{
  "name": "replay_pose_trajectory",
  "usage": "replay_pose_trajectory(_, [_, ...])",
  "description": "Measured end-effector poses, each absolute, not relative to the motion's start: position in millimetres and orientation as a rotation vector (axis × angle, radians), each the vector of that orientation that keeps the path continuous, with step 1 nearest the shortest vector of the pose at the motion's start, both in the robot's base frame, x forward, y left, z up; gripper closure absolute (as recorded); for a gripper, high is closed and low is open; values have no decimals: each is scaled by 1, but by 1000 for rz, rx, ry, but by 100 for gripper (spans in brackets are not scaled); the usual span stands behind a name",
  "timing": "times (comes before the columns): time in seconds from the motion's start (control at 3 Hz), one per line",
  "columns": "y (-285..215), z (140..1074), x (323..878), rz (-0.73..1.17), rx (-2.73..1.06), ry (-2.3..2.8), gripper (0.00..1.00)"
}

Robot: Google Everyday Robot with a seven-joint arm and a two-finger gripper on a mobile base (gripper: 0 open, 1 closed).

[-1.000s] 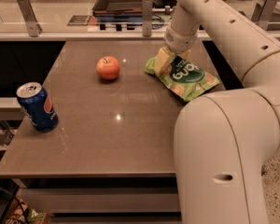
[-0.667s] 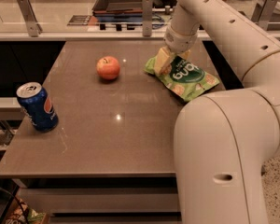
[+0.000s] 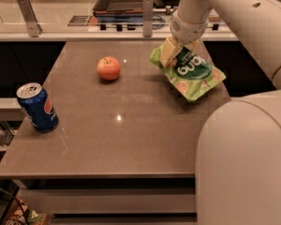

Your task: Move green rice chip bag near pepsi can

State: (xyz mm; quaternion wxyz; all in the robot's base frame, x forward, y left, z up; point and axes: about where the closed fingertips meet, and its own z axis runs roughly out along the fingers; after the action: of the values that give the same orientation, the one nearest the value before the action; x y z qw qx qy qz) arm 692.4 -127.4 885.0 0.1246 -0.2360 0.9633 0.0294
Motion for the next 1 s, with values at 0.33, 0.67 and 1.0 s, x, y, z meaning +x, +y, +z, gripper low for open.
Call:
replay_pose_trajectory(0.33, [-126, 906, 674, 74, -689, 2778, 100])
replay_pose_trajectory(0.67, [-108, 921, 648, 108, -776, 2733, 100])
replay_pose_trajectory(1.0, [-78, 924, 615, 158, -913, 2698, 100])
